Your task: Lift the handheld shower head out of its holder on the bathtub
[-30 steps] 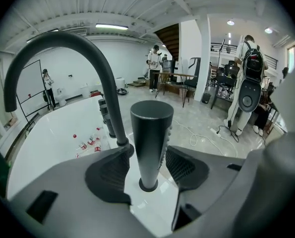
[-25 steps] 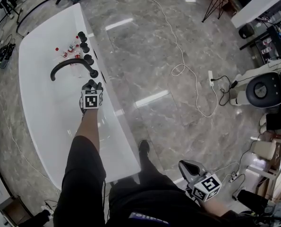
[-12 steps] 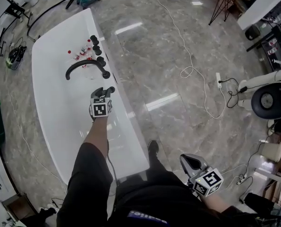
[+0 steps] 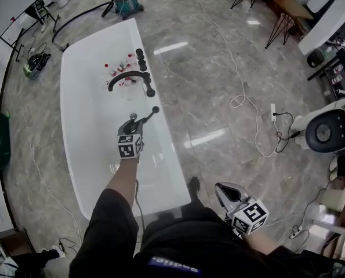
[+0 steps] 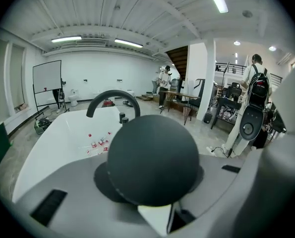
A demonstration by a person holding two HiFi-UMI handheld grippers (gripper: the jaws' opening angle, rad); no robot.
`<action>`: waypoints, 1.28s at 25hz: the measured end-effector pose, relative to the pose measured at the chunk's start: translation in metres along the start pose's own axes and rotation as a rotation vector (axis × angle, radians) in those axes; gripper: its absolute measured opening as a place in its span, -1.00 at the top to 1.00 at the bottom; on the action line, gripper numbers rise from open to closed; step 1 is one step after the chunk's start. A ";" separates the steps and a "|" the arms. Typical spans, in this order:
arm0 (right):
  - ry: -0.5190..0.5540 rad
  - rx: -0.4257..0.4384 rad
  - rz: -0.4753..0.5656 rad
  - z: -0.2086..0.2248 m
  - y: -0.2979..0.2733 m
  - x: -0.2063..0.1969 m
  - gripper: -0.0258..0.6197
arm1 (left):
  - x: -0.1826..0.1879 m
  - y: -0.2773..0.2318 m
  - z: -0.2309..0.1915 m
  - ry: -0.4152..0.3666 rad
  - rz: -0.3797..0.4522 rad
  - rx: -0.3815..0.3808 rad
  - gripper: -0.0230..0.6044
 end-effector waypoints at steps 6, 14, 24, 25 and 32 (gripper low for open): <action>0.067 0.050 0.010 -0.055 -0.005 0.005 0.92 | -0.025 0.076 -0.010 0.015 0.024 -0.028 0.50; 0.124 0.106 0.041 -0.117 -0.010 0.000 0.92 | -0.047 0.176 -0.008 0.037 0.077 -0.069 0.50; 0.177 0.195 0.081 -0.187 -0.016 -0.001 0.92 | -0.038 0.309 0.008 0.009 0.135 -0.107 0.50; 0.186 0.200 0.080 -0.192 -0.017 0.001 0.92 | -0.037 0.318 0.008 0.019 0.145 -0.104 0.50; 0.222 0.232 0.082 -0.218 -0.016 0.003 0.92 | -0.041 0.380 0.023 0.016 0.184 -0.125 0.50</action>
Point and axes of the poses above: the fingertips, and each gripper's own axes: y backward along the fingers, z to its right, x out of its top, the point moved 4 cm from there along y, backward along the fingers, and after that the axes turned 1 degree about z, right-handed, at the moved point
